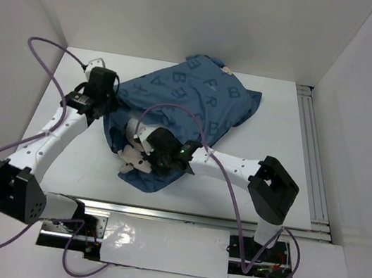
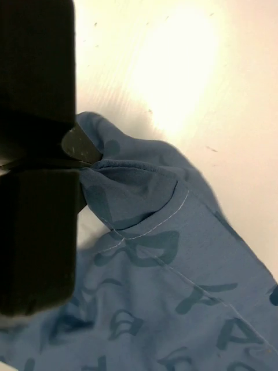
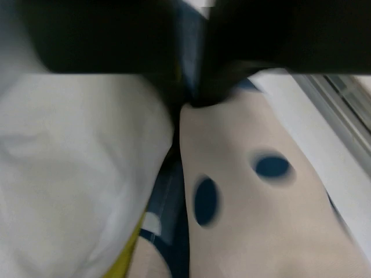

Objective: Put the pillow into the pillowcase

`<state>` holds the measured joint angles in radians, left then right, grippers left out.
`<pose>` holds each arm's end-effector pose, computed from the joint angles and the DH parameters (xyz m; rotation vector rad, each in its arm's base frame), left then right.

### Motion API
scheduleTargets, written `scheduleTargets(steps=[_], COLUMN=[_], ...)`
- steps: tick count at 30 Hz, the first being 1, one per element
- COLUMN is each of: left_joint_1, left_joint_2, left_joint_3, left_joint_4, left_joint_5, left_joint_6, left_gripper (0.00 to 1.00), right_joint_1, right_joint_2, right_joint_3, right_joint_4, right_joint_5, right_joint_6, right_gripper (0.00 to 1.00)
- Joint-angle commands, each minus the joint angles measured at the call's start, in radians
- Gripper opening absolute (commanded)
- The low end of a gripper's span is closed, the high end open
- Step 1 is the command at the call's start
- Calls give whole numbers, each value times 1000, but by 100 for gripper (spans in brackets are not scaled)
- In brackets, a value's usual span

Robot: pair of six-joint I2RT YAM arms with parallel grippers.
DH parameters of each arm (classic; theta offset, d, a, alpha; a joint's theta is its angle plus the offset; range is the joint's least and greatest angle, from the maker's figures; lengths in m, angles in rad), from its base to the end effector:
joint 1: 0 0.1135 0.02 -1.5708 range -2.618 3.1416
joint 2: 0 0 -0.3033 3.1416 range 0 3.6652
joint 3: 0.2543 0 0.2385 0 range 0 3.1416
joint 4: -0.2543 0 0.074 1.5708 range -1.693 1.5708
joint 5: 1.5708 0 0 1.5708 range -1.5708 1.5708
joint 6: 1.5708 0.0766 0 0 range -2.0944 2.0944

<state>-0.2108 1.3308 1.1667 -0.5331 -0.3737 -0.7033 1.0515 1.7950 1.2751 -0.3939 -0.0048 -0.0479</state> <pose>0.2961 -0.0348 0.3363 -0.7259 2.0902 -0.0802 0.2029 0.3557 0.2274 -1.3264 2.1610 0.4210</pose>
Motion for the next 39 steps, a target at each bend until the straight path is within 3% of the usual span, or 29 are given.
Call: scheduleTargets(steps=[1, 2, 7, 11, 17, 19, 21, 22, 23, 25, 26, 27, 30, 32, 33, 38, 39], left_joint_1=[45, 45, 122, 244, 433, 474, 508, 508, 519, 519, 519, 519, 528, 528, 528, 528, 528], left_joint_2=[-53, -53, -27, 34, 139, 189, 255, 255, 301, 346, 363, 386, 396, 396, 383, 299, 298], left_joint_3=[21, 31, 64, 83, 103, 114, 167, 168, 183, 232, 232, 244, 275, 287, 287, 222, 211], left_joint_4=[58, 58, 87, 145, 222, 246, 280, 280, 280, 271, 271, 271, 201, 135, 98, 36, 16], left_joint_5=[45, 54, 100, 206, 389, 468, 699, 700, 840, 985, 1048, 1118, 977, 871, 752, 555, 456], left_joint_6=[67, 80, 90, 81, 91, 117, 215, 215, 272, 316, 336, 353, 325, 311, 295, 228, 194], left_gripper=[0, 0, 0, 0, 0, 0, 0, 0, 2, 31, 82, 100, 100, 100, 100, 100, 100], right_joint_1=[4, 4, 4, -7, -119, -153, -166, -166, -166, -166, -166, -166, -166, -166, -166, -166, -166], right_joint_2=[41, 41, -139, -377, -489, -499, -499, -499, -490, -465, -465, -451, -441, -441, -441, -428, -418], right_joint_3=[4, 13, -13, -81, -201, -229, -250, -250, -250, -226, -214, -201, -164, -152, -152, -142, -141], right_joint_4=[93, 93, 66, 9, -86, -86, -48, -48, -34, -7, 6, 6, 15, 27, 27, 27, 17], right_joint_5=[71, 62, 126, 218, 207, 183, 88, 88, 51, 13, -7, -42, -73, -73, -61, 3, 17], right_joint_6=[-10, 5, 106, 199, 292, 292, 258, 258, 243, 221, 212, 203, 183, 174, 174, 184, 195], right_gripper=[7, 0, 0, 0, 0, 0, 0, 0, 3, 27, 33, 44, 56, 57, 58, 67, 68])
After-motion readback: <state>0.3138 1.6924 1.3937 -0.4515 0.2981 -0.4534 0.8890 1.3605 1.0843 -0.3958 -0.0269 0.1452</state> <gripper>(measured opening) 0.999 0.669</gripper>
